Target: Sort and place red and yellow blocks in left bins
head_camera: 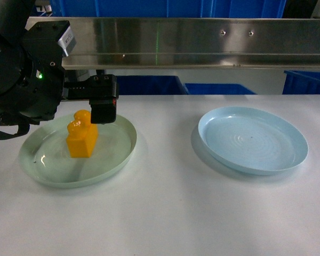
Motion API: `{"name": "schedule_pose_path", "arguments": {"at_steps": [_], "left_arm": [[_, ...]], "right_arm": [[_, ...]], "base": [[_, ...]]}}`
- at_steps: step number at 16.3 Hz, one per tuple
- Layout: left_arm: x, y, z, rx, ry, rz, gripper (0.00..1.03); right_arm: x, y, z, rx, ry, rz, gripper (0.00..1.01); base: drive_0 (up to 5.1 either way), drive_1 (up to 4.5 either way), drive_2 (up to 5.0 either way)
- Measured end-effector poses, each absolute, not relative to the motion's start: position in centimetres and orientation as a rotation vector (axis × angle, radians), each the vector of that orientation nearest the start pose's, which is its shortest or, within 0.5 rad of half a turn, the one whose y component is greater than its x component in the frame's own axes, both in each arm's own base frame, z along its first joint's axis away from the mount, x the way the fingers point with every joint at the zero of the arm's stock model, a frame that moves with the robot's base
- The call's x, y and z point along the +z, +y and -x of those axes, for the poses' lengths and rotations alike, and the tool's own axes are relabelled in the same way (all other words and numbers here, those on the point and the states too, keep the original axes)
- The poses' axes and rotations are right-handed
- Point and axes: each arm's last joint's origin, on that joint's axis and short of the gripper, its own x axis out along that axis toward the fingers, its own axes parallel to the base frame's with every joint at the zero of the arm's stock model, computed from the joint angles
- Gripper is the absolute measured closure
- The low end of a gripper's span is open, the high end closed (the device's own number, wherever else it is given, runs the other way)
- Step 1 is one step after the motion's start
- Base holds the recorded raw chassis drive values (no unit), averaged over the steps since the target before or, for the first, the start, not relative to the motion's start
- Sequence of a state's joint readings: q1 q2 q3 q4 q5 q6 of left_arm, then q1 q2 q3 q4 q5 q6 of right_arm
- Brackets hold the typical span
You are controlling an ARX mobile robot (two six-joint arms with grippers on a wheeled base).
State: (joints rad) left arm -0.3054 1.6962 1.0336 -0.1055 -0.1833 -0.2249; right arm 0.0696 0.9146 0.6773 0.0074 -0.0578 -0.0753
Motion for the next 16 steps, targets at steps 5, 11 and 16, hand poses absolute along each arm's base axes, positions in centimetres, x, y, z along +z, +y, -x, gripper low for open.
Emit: {"name": "schedule_pose_path", "arguments": {"at_steps": [5,11,16], "left_arm": [[18.8,-10.5,-33.8,-0.045,0.760,0.005,0.05],[16.6,-9.7,-34.0,-0.014,0.779,-0.036,0.05],[16.5,-9.8,-34.0,-0.042,0.767,-0.044,0.27]], "right_arm": [[29.1,1.6,-20.5,0.135,0.225,0.076,0.72],[29.1,1.6,-20.5,0.135,0.225,0.076,0.72],[29.1,1.6,-20.5,0.135,0.225,0.076,0.72]], "base": [[0.0,0.00,0.0],[0.0,0.00,0.0],[0.0,0.00,0.0]]}}
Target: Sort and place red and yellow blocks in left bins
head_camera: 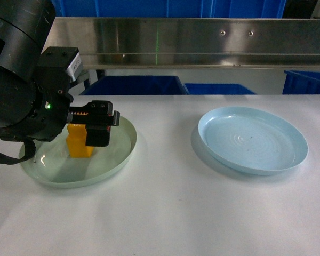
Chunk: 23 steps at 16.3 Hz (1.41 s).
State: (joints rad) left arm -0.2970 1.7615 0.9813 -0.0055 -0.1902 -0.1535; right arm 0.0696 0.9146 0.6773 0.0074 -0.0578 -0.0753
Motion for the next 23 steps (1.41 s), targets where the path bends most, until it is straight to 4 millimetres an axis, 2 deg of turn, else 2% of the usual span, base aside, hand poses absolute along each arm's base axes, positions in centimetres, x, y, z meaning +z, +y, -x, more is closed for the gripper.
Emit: {"name": "schedule_pose_path", "arguments": {"at_steps": [4,5,10,12,13,15,17,20,23], "left_arm": [[16.3,-9.9,-34.1,-0.049,0.776,-0.043,0.70],[16.3,-9.9,-34.1,-0.048,0.775,-0.043,0.75],[16.2,-9.7,-34.1,-0.044,0.764,-0.038,0.76],[16.5,-9.0,-34.0,-0.045,0.752,-0.030,0.76],[17.8,-8.1,-33.5,-0.057,0.724,-0.014,0.76],[22.5,-5.8,-32.2,-0.051,0.595,0.028,0.76],[26.1,-4.2,-30.7,-0.054,0.495,0.042,0.76],[28.5,-3.7,-27.4,-0.135,0.486,0.042,0.76],[29.1,-2.0,-24.9,-0.113,0.543,0.067,0.76]], "right_arm": [[29.1,1.6,-20.5,0.135,0.225,0.076,0.72],[29.1,1.6,-20.5,0.135,0.225,0.076,0.72],[29.1,1.6,-20.5,0.135,0.225,0.076,0.72],[29.1,1.6,-20.5,0.135,0.225,0.076,0.72],[29.1,1.6,-20.5,0.135,0.225,0.076,0.72],[29.1,1.6,-20.5,0.135,0.225,0.076,0.72],[29.1,1.6,-20.5,0.135,0.225,0.076,0.72],[29.1,1.6,-20.5,0.135,0.225,0.076,0.72],[29.1,1.6,-20.5,0.135,0.225,0.076,0.72]], "base": [[0.0,0.00,0.0],[0.0,0.00,0.0],[0.0,0.00,0.0],[0.0,0.00,0.0],[0.0,0.00,0.0],[0.0,0.00,0.0],[0.0,0.00,0.0],[0.0,0.00,0.0],[0.0,0.00,0.0]]}}
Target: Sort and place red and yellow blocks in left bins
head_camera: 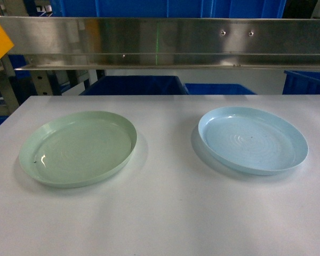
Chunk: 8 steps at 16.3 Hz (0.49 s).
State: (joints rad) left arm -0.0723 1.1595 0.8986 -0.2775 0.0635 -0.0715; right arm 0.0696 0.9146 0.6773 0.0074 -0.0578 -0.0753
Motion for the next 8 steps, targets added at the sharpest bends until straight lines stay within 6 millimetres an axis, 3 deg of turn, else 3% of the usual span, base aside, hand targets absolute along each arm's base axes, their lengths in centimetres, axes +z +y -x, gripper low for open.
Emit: {"name": "schedule_pose_path", "arguments": {"at_steps": [4,8], "left_arm": [[29.2,-1.6,-23.4,-0.116,0.586,0.076,0.76],[29.8,-1.8,-23.8,-0.148,0.507,0.073,0.77]], "right_arm": [[29.1,1.6,-20.5,0.135,0.225,0.076,0.72],[29.1,1.6,-20.5,0.135,0.225,0.076,0.72]], "base": [[0.0,0.00,0.0],[0.0,0.00,0.0]]}}
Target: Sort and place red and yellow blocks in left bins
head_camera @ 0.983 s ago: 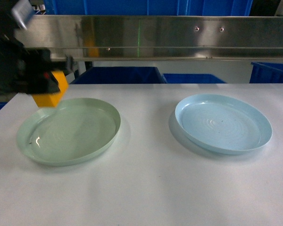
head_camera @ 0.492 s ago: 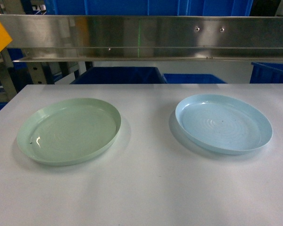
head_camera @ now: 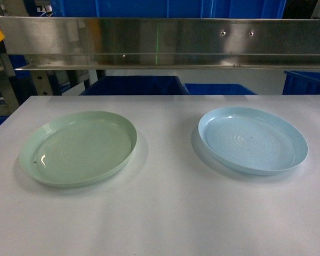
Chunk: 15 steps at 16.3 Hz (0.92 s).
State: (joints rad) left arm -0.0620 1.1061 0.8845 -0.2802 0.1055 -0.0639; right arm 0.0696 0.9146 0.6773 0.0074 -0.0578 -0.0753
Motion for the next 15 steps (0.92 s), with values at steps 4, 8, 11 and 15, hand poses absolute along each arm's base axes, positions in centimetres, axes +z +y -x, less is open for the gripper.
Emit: {"name": "schedule_pose_path", "arguments": {"at_steps": [4,8,11,15], "left_arm": [[29.74,-1.79,-23.78,-0.152,0.510,0.062,0.77],[29.74,-1.79,-23.78,-0.153,0.510,0.062,0.77],[29.75,-1.99,-23.74,-0.169,0.510,0.062,0.77],[29.67,-1.80,-23.82,-0.155,0.514,0.062,0.77]], "right_arm": [[29.14,1.59,-20.47,0.135,0.225,0.076,0.72],[29.14,1.59,-20.47,0.135,0.225,0.076,0.72],[29.13,1.44,-20.48,0.124,0.226,0.076,0.72],[29.14,1.49,-20.47,0.130,0.225,0.076,0.72]], "base": [[0.0,0.00,0.0],[0.0,0.00,0.0],[-4.9,2.54,2.5],[-4.8,2.66,2.7]]}}
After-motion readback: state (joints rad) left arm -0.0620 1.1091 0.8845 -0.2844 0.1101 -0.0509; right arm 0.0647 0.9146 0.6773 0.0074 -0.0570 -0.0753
